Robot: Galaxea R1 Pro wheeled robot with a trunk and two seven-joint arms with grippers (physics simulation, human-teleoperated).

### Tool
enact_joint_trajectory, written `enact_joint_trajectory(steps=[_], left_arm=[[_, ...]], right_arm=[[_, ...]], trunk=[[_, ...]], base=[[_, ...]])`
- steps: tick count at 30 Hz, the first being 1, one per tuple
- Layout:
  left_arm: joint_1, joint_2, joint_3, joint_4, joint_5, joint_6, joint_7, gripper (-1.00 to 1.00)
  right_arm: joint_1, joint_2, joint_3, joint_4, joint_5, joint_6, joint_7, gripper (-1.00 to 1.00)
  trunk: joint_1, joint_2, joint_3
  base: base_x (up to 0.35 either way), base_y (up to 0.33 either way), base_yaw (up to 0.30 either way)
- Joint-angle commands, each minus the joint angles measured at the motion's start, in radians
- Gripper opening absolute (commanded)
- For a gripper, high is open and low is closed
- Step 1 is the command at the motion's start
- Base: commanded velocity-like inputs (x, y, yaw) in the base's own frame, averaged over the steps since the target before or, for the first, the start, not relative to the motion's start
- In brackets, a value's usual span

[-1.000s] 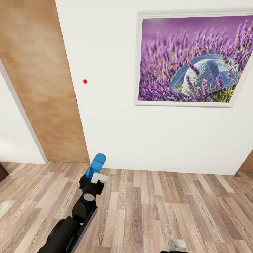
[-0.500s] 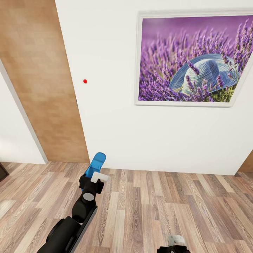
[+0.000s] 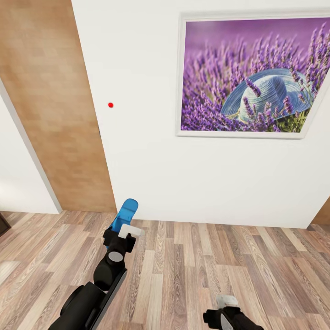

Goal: In the bedroom, move the book from the bed onto either nightstand, and place the two sandals side by side next to the bed.

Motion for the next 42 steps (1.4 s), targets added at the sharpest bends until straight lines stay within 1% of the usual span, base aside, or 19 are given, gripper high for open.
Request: enact_joint_trajectory(steps=[1, 13, 18, 20, 33, 35, 38, 42], left_arm=[[-0.001, 0.001, -0.003, -0.001, -0.007, 0.008, 0.002, -1.0], [-0.001, 0.0, -0.004, -0.001, -0.006, 0.008, 0.001, -1.0], [-0.001, 0.0, -0.004, -0.001, -0.005, 0.008, 0.001, -1.0], [-0.001, 0.0, -0.005, -0.001, -0.005, 0.008, 0.001, -1.0], [-0.001, -0.002, -0.008, -0.001, -0.005, 0.007, 0.001, -1.0], [-0.001, -0.002, -0.008, -0.001, -0.005, 0.007, 0.002, -1.0], [-0.001, -0.002, -0.007, -0.001, -0.003, 0.006, 0.002, -1.0], [-0.001, -0.002, -0.007, -0.001, -0.001, 0.006, 0.001, -1.0]], right_arm=[[-0.002, 0.001, -0.008, -0.002, 0.0, 0.008, -0.002, 1.0], [-0.031, -0.002, -0.007, -0.002, 0.002, 0.022, 0.0, 1.0], [-0.056, -0.002, -0.007, -0.001, 0.002, 0.025, -0.001, 1.0], [-0.064, -0.001, -0.006, -0.001, 0.002, 0.039, -0.001, 1.0], [-0.068, 0.001, -0.003, 0.014, 0.002, 0.055, -0.001, 1.0], [-0.068, 0.001, 0.0, 0.015, 0.002, 0.056, -0.001, 1.0], [-0.069, 0.001, 0.018, 0.017, 0.0, 0.056, -0.003, 1.0], [-0.069, 0.002, 0.031, 0.018, 0.0, 0.056, -0.011, 1.0]], trunk=[[0.004, -0.009, -0.005], [0.05, -0.093, -0.043], [0.07, -0.128, -0.058], [0.077, -0.142, -0.065], [0.127, -0.233, -0.105], [0.135, -0.247, -0.112], [0.146, -0.268, -0.121], [0.162, -0.296, -0.134]], base=[[0.0, 0.0, 0.0], [0.0, 0.0, 0.0], [0.0, 0.0, 0.0], [0.0, 0.0, 0.0], [0.0, 0.0, 0.0], [0.0, 0.0, 0.0], [0.0, 0.0, 0.0], [0.0, 0.0, 0.0]])
